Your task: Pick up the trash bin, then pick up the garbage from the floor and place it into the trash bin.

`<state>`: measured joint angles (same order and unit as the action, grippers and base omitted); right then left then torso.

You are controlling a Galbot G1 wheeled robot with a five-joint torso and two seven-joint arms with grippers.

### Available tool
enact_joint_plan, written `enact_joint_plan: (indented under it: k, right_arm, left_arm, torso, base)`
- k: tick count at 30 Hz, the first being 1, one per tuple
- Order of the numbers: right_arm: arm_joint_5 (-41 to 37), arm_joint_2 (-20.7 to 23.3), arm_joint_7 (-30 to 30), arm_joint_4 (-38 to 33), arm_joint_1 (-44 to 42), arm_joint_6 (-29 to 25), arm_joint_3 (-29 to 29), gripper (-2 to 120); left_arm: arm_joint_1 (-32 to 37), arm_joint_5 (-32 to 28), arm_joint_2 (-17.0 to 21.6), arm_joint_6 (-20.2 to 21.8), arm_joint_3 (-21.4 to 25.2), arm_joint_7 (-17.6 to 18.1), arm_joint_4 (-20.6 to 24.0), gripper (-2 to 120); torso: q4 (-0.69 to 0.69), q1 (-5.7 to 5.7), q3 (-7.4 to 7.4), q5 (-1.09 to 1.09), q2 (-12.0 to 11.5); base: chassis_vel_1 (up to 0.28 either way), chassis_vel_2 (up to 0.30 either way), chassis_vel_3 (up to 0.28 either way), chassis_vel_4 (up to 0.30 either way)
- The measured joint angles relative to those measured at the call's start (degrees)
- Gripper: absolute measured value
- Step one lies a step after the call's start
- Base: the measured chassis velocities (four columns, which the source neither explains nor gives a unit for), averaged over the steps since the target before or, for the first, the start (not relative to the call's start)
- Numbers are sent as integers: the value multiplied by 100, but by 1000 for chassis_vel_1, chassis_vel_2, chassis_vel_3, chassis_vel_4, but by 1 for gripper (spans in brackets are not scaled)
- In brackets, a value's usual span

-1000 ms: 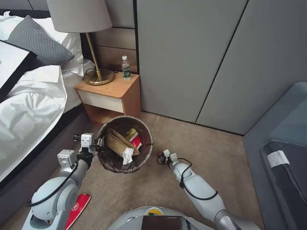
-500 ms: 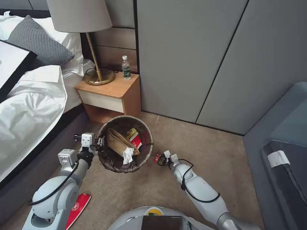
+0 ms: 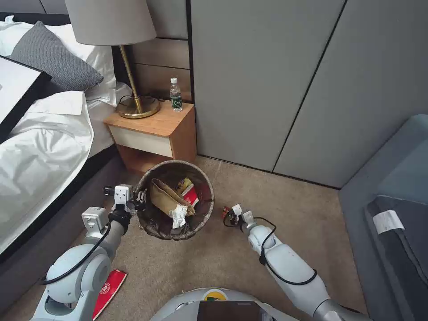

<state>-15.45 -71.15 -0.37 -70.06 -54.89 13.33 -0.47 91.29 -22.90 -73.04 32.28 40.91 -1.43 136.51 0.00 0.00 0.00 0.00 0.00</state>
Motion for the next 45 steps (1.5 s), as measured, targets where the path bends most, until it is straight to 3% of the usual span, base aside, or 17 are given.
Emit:
enact_joint_plan:
  k: [7,17,26,33,38,45]
  right_arm:
    - [-32,296,115,-867,-203,1,42,0]
    - [-370,1063,147,-2592,-373,-4,222,0]
    - [-1178,1767,329,-4165,-381,318,400,0]
    - [-1513,2035,490,-4781,-346,482,505,0]
    - [-2317,2325,838,-5544,-201,797,701,0]
    - [-3187,2543,799,-6175,22,1022,932,0]
  left_arm:
    - [-5,-10,7,0,7,-3,-1,2]
    - [5,-22,20,3,22,1,-6,2]
    - [32,-30,15,8,33,17,-7,2]
    - [26,-29,3,15,33,22,-9,2]
    - [43,-25,3,19,42,25,-5,2]
    - [49,-20,5,22,28,27,-4,2]
  torso:
    - [-1,0,0,0,0]
    - [0,0,0,-1,0]
    - [0,0,-1,1,0]
    - [-1,0,-1,0,0]
    - [0,0,-1,0,0]
    - [-1,0,-1,0,0]
  base:
    - [0,0,0,0]
    - [0,0,0,0]
    - [0,0,0,0]
    - [0,0,0,0]
    - [0,0,0,0]
    - [0,0,0,0]
